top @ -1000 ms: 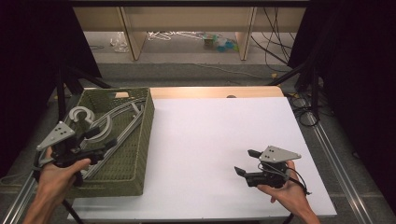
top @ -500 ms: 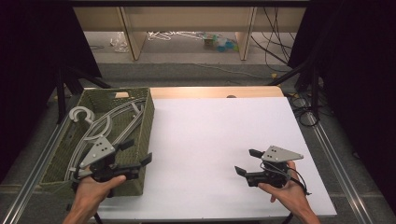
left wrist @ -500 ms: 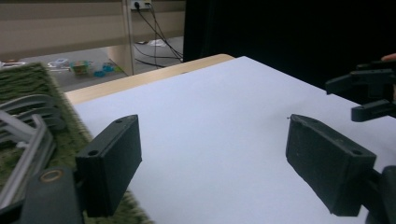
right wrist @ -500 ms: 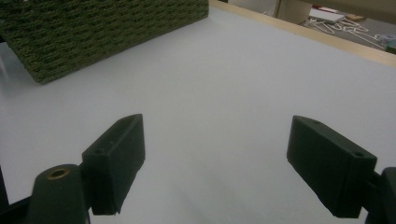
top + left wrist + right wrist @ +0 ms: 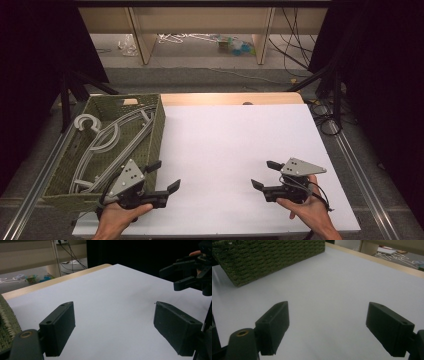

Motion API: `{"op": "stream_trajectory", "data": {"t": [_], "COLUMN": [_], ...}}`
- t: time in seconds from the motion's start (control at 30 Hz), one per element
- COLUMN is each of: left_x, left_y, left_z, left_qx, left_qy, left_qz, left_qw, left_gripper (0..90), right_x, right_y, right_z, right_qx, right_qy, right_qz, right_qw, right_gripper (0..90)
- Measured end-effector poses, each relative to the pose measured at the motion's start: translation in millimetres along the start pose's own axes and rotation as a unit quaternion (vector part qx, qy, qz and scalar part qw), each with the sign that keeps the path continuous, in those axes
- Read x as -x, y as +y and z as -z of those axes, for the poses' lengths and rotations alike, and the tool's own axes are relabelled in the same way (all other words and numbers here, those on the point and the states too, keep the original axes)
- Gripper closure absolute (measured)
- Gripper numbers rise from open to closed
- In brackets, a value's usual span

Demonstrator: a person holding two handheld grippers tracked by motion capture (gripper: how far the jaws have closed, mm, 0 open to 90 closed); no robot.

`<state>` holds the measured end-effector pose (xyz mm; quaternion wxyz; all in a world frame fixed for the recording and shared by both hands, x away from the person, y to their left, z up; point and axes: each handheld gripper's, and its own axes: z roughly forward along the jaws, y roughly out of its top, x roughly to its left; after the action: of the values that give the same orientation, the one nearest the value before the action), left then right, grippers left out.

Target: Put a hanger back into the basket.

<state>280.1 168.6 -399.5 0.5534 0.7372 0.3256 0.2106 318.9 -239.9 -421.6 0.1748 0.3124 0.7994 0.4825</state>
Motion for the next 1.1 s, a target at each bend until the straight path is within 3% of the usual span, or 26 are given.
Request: {"op": "stream_trajectory", "data": {"t": [0.13,0.17,0.2,0.23,0.27,0.4,0.47,0.63,0.73,0.83,0.9,0.93,1.1], "left_x": [3.7,2.5,3.0,1.9,1.8,7.2,9.3,14.3,14.3,14.3,11.7,11.8,13.3], "left_y": [-6.6,-6.6,-7.4,-7.6,-8.6,-16.0,-17.9,-24.0,-24.6,-24.9,-23.8,-24.0,-24.8], "left_z": [0.1,1.2,1.7,3.3,3.9,5.2,5.7,4.4,4.0,4.3,5.9,6.3,5.4], "left_qx": [-0.002,-0.004,0.000,0.001,0.003,0.000,0.003,0.003,0.000,0.007,0.007,0.008,0.006], "left_qy": [-0.007,-0.009,-0.012,-0.016,-0.015,-0.006,-0.006,-0.009,-0.011,-0.009,-0.008,-0.006,-0.012], "left_qz": [0.006,-0.005,0.007,0.002,-0.002,0.014,0.002,0.007,-0.002,0.008,-0.004,0.004,0.000], "left_qw": [1.0000,0.9999,0.9999,0.9999,0.9999,0.9999,1.0000,0.9999,0.9999,0.9999,0.9999,0.9999,0.9999], "left_gripper": [17.3,17.3,17.3,17.3,17.3,17.3,17.3,17.2,17.2,17.2,17.2,17.2,17.2], "right_x": [-4.2,-5.3,-5.8,-7.5,-8.7,-14.0,-17.4,-23.3,-25.0,-26.4,-27.5,-27.6,-27.4], "right_y": [0.2,0.3,0.3,0.1,-0.1,-2.9,-4.7,-9.5,-11.7,-13.9,-14.5,-14.4,-14.1], "right_z": [1.1,1.5,2.0,2.4,3.1,4.0,5.8,11.3,14.0,15.2,15.7,15.8,15.2], "right_qx": [0.001,0.000,0.002,0.001,-0.001,0.000,-0.003,0.003,0.005,0.008,0.004,0.005,0.006], "right_qy": [0.001,0.002,0.003,0.002,0.004,0.004,0.008,0.014,0.008,0.005,0.013,0.012,0.014], "right_qz": [0.003,0.003,0.007,0.005,0.005,0.011,0.007,0.004,0.008,0.004,0.002,0.003,0.002], "right_qw": [1.0000,1.0000,1.0000,1.0000,1.0000,0.9999,0.9999,0.9999,0.9999,1.0000,0.9999,0.9999,0.9999], "right_gripper": [19.6,19.7,19.8,19.8,19.8,19.3,19.1,18.7,18.3,17.2,17.1,17.0,16.9]}}
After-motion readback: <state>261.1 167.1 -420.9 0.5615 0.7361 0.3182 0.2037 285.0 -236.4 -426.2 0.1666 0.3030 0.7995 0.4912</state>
